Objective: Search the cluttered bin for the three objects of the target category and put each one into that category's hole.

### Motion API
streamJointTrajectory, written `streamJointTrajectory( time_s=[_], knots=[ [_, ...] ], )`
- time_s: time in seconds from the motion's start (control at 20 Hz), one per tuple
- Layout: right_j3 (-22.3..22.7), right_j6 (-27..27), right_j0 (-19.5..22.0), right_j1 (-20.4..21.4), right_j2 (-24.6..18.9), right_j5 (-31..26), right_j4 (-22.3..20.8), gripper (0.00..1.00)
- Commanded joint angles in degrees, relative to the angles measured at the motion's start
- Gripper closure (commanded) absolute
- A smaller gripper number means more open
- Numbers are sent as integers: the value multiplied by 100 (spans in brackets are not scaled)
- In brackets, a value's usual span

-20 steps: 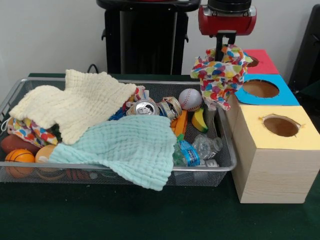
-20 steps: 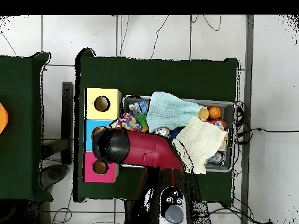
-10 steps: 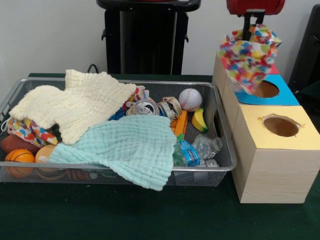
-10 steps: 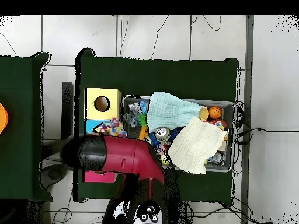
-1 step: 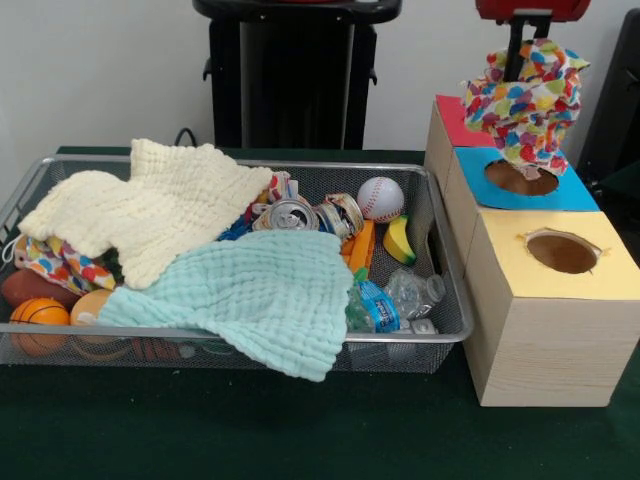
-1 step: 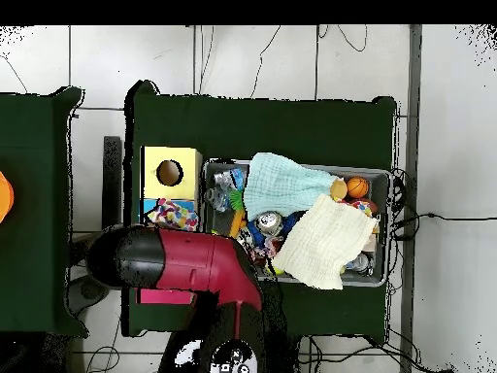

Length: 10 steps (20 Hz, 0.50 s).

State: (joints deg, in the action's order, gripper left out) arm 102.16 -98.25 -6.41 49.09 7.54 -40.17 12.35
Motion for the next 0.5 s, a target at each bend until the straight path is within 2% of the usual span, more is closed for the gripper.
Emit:
streamJointTrajectory(
  time_s=[0.05,0.5],
  knots=[
    [-177,-1255,220,-624,-267,-62,229,100],
    [-799,-1397,145,-1117,-189,-95,232,100]
  ],
)
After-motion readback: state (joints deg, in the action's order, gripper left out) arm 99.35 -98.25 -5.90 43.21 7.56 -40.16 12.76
